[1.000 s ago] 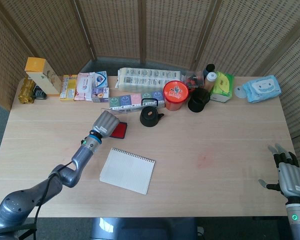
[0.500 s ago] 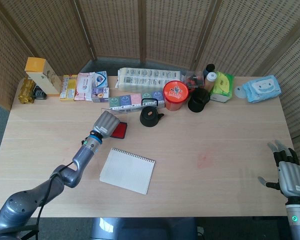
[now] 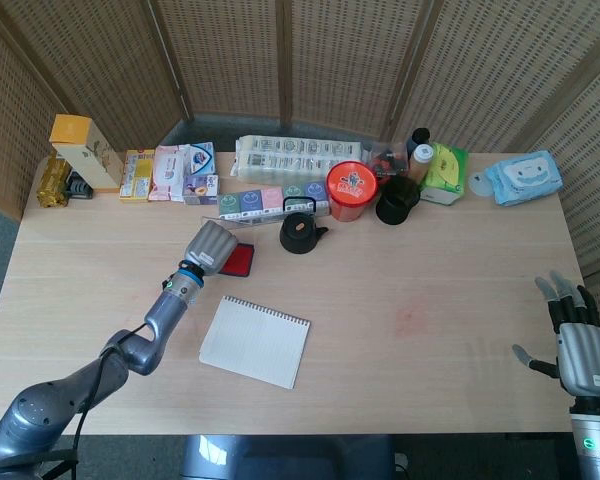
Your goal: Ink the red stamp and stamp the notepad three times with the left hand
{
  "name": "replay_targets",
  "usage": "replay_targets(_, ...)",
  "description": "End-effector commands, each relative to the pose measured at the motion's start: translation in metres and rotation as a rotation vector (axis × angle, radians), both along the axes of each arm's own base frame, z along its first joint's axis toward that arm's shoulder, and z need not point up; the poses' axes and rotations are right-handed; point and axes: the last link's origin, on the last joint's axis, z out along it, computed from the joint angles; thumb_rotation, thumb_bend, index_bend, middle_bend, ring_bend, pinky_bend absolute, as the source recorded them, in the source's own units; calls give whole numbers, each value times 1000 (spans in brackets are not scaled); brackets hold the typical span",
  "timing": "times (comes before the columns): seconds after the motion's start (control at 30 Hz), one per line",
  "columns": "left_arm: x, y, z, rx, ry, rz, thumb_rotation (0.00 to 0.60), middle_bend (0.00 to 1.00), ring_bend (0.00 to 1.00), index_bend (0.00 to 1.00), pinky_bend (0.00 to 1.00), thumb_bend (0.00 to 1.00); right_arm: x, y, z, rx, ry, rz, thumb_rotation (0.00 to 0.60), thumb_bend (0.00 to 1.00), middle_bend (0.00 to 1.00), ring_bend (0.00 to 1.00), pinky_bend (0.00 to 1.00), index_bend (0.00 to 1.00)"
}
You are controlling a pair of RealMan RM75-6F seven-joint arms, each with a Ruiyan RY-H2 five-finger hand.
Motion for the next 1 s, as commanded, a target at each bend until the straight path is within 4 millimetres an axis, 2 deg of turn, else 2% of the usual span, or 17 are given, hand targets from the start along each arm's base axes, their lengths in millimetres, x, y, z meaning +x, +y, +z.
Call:
replay_targets(0.03,1,0,0,3,-3,-4,600,1000,1000,694,1000,367,0,0,0,2,0,-2,600,77,0,0,0,0)
replay_targets(0.3,9,-2,19,32,-45,-45,600,1000,1000,694,1000,367,1,1,0,16,-3,-9,600,77,0,0,0,0)
replay_targets(0.47,14,-12,35,18,-61,-85,600,1000,1000,694,1000,367,3,2,-1,25,-3,-8,600,76,0,0,0,0)
replay_targets(0.7,25,-53,51,-56,-29,-212,600,1000,1000,699,1000,367,5,4,1,27,-9,-3,600,76,0,0,0,0)
replay_targets(0.83,33,-81,51,-112,-8,-281,600,1000,1000,702,1000,367,6,5,2,26,-12,-3,600,77,0,0,0,0)
replay_targets(1.0,37,-101,46,-150,29,-337,600,1000,1000,713,1000,368,6,5,3,29,-17,-5,600,76,0,0,0,0)
